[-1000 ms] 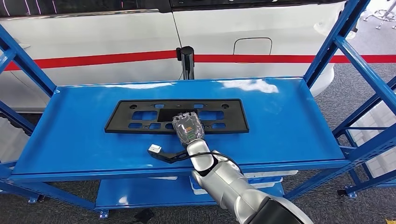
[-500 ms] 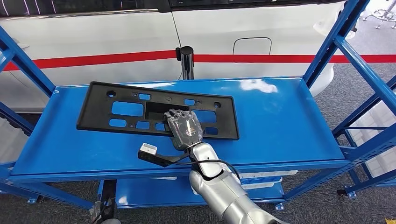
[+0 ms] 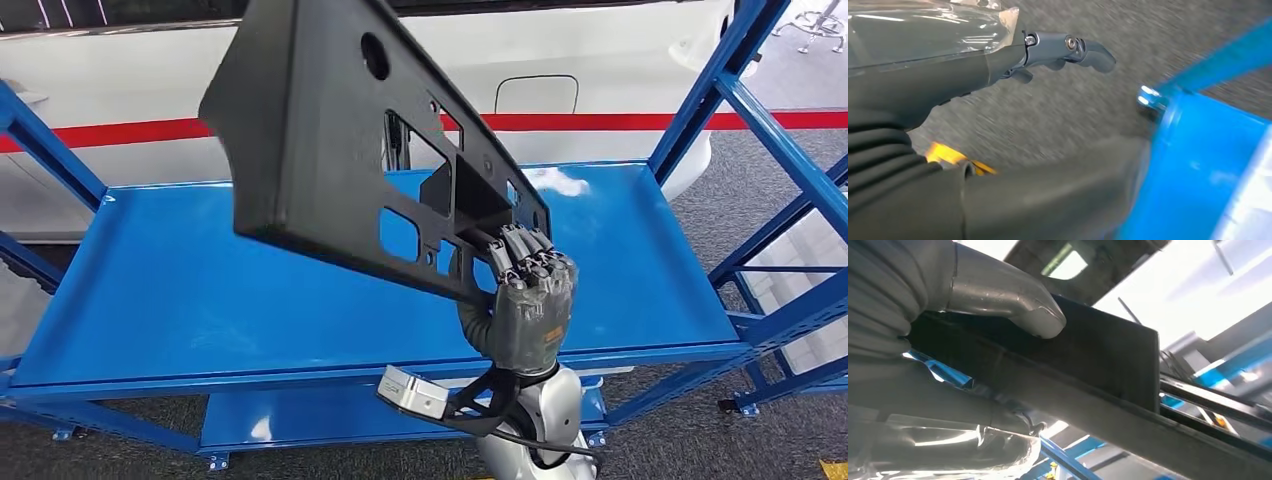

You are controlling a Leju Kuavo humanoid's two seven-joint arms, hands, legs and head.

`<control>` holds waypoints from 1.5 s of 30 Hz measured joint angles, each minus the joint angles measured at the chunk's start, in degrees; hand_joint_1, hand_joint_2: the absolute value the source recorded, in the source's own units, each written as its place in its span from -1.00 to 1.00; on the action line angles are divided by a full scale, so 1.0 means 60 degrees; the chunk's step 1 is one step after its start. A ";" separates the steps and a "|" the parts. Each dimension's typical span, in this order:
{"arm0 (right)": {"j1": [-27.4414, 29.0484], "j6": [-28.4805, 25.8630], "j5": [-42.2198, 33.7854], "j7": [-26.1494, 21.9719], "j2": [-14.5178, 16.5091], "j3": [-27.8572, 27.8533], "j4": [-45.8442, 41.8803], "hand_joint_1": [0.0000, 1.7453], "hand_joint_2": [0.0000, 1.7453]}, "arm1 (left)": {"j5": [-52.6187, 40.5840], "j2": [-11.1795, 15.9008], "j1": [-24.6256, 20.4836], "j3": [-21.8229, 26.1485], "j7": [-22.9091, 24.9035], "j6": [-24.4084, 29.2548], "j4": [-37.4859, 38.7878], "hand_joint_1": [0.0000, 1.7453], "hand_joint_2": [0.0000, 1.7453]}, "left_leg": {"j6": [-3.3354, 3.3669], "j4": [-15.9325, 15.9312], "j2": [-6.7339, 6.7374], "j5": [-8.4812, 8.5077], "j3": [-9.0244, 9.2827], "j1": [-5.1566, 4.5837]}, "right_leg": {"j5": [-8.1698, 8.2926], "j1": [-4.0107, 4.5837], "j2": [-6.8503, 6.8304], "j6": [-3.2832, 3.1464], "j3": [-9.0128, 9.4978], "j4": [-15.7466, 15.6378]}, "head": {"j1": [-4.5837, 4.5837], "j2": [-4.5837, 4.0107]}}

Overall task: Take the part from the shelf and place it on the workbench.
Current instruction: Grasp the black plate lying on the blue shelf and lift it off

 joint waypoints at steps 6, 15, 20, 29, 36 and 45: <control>0.0007 0.0000 -0.0263 0.0245 -0.0078 -0.0036 -0.0546 1.00 1.00 | -0.0403 0.0073 0.0145 0.0028 0.0938 0.0357 0.0284 -1.00 1.00 | 0.0009 -0.0004 -0.0101 -0.0002 0.0006 -0.0001 | -0.0027 -0.0003 -0.0099 0.0023 0.0059 0.0000 | 0.0003 0.0000; 0.0022 0.0010 -0.1381 0.0071 -0.0206 -0.0101 -0.0809 1.00 1.00 | -0.0803 0.0116 0.0167 0.0020 0.2058 0.0314 0.0447 -1.00 1.00 | 0.0015 -0.0003 -0.0104 0.0000 0.0008 -0.0008 | -0.0028 -0.0015 -0.0100 0.0026 0.0060 0.0001 | 0.0001 0.0000; -0.0068 0.0377 -0.2315 0.0051 -0.0275 -0.0136 -0.0796 1.00 1.00 | -0.1188 0.0123 0.0188 -0.0012 0.4053 0.0524 0.0584 -1.00 1.00 | 0.0047 0.0018 -0.0104 -0.0020 0.0005 -0.0027 | -0.0025 -0.0050 -0.0099 0.0033 0.0063 -0.0006 | -0.0002 0.0000; -0.0176 0.0917 -0.2955 0.0063 -0.0317 -0.0069 -0.0815 1.00 1.00 | -0.1194 0.0115 0.0226 -0.0015 0.4762 0.0751 0.0621 -1.00 1.00 | 0.0335 -0.0135 -0.0092 0.0127 0.0078 -0.0038 | -0.0033 -0.0081 -0.0108 0.0176 0.0069 -0.0007 | 0.0003 0.0000; -0.0093 0.1470 -0.3856 -0.0201 -0.0559 -0.0070 -0.0919 1.00 1.00 | -0.1591 0.0093 0.0240 -0.0036 0.4508 0.0553 0.0626 -1.00 1.00 | 0.0416 -0.0294 -0.0065 0.0287 0.0148 0.0049 | -0.0851 -0.0234 -0.0114 0.0345 -0.0876 0.2272 | 0.0114 0.0000; 0.0149 0.1576 -0.4588 -0.0633 -0.0810 -0.0200 -0.1215 1.00 1.00 | -0.2445 0.0213 0.0232 -0.0519 0.4754 0.0309 0.0633 -1.00 1.00 | -0.0070 0.0510 -0.0124 -0.0264 -0.0219 0.0191 | -0.0246 -0.0305 -0.0059 0.0305 0.0062 0.0315 | 0.0069 0.0000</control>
